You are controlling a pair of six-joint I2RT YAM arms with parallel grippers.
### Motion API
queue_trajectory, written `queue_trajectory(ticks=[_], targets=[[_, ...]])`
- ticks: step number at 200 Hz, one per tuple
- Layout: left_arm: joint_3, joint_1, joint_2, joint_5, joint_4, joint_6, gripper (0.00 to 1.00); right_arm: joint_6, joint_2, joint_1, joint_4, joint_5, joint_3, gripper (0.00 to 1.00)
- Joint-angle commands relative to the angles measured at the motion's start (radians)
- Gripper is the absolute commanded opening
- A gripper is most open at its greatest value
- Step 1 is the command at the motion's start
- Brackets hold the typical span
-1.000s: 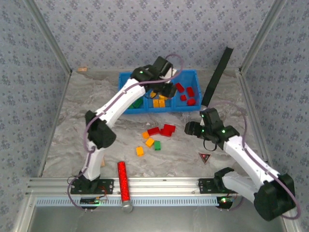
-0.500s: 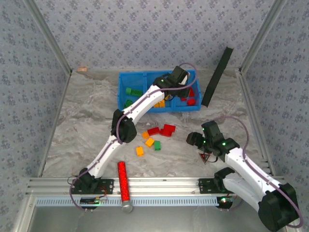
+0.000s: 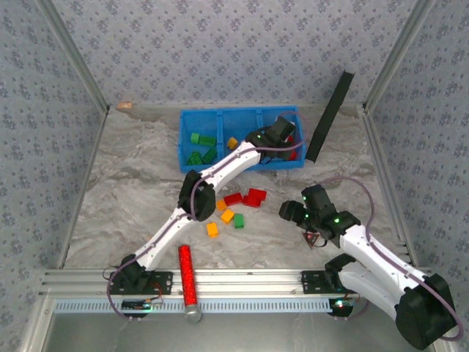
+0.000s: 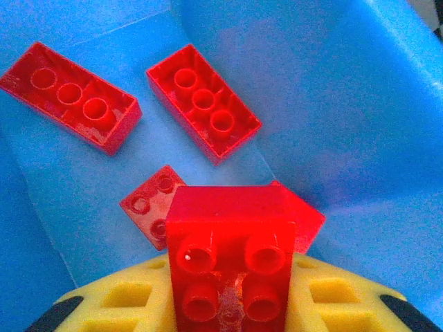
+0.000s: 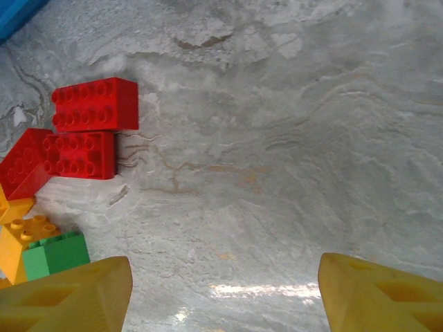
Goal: Sort the legos into containers by color
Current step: Place the lego in the container.
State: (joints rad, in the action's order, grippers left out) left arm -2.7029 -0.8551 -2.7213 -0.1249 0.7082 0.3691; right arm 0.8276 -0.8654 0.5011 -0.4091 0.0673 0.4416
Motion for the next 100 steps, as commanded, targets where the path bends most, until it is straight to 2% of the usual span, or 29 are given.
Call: queue_trajectory(ticks=[1,51,100], targets=[[-0.031,0.003,-0.024,-0.026,0.005,0.019,0.39,-0.006,-0.019,0.033,0.051,-0.016,0.001,0.74],[-0.034,0.002,0.024,0.0,0.017,0.013,0.58,-0.048,-0.122,0.073,0.053,-0.021,0.078,0.77],[-0.034,0.0,0.128,0.049,0.013,-0.01,0.62,-0.071,-0.239,0.079,0.065,-0.032,0.2,0.78]])
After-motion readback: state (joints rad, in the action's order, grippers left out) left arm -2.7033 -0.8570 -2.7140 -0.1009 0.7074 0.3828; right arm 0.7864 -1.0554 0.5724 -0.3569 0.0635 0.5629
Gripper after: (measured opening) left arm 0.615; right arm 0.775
